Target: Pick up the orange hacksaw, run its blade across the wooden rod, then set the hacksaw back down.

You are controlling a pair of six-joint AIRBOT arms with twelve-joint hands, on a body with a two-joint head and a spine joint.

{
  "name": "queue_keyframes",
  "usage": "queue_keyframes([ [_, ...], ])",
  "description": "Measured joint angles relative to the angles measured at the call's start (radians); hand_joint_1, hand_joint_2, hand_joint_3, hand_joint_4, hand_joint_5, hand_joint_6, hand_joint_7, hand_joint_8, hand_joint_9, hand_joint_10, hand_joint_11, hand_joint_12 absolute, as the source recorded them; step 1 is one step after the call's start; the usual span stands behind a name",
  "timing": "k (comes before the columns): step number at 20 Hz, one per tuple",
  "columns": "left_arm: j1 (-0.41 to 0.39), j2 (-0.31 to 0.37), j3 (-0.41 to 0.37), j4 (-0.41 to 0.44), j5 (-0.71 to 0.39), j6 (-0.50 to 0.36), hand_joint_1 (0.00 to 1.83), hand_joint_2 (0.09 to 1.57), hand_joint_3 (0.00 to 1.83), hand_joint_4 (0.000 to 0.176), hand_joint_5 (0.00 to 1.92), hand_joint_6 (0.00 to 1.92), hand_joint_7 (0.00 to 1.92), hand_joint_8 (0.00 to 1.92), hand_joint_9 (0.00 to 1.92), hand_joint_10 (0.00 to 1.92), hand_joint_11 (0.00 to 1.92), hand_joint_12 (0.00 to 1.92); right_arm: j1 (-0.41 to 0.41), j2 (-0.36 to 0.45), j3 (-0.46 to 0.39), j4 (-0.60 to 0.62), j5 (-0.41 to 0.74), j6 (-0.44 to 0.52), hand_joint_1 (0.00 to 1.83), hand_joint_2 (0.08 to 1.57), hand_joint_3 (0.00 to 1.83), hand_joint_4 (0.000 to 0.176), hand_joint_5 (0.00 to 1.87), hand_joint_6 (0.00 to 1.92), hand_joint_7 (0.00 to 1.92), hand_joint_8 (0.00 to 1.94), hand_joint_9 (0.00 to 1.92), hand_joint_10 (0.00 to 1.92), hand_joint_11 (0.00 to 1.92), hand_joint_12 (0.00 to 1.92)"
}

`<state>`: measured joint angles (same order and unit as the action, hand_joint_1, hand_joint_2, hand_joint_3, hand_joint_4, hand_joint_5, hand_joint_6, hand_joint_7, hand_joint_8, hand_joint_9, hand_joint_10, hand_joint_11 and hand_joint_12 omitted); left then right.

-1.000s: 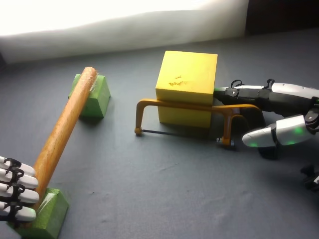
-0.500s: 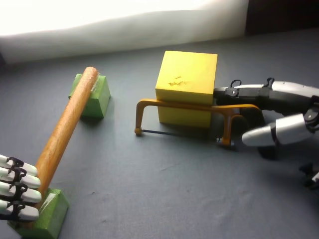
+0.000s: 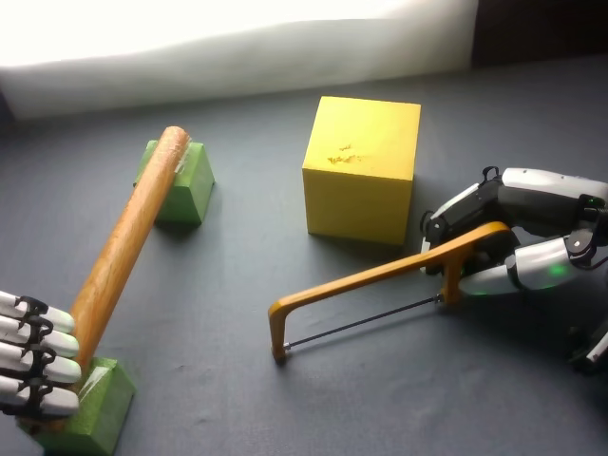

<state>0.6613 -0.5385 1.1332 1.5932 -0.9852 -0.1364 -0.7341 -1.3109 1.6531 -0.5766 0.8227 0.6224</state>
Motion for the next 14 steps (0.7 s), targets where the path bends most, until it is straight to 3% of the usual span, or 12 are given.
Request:
queue_keyframes([
  [5,0.000,0.000,0.000,-0.004,0.001,0.000,0.02,1.28,0.00,0.000,0.05,0.01,0.06,0.01,0.04,0.01,0.02,0.02,0.000,0.014,-0.028,0.061,-0.010,-0.074,1.39,1.09,0.00,0.000,0.95,0.76,0.98,1.04,1.07,1.18,1.03,1.24],
  [6,0.000,0.000,0.000,-0.003,0.001,0.000,0.02,1.28,0.00,0.000,0.06,0.01,0.07,0.01,0.05,0.01,0.03,0.02,0.000,0.024,-0.044,0.084,-0.011,-0.093,1.38,1.13,0.00,0.000,0.87,0.89,0.91,1.13,0.98,1.27,1.00,1.27],
  [14,-0.001,0.000,0.000,-0.006,0.006,0.000,0.05,1.27,0.00,0.000,0.05,0.00,0.05,0.00,0.04,0.01,0.04,0.02,-0.001,0.198,-0.320,0.378,0.036,-0.359,1.37,1.16,0.00,0.000,0.81,0.99,0.85,1.22,0.89,1.38,0.94,1.33],
])
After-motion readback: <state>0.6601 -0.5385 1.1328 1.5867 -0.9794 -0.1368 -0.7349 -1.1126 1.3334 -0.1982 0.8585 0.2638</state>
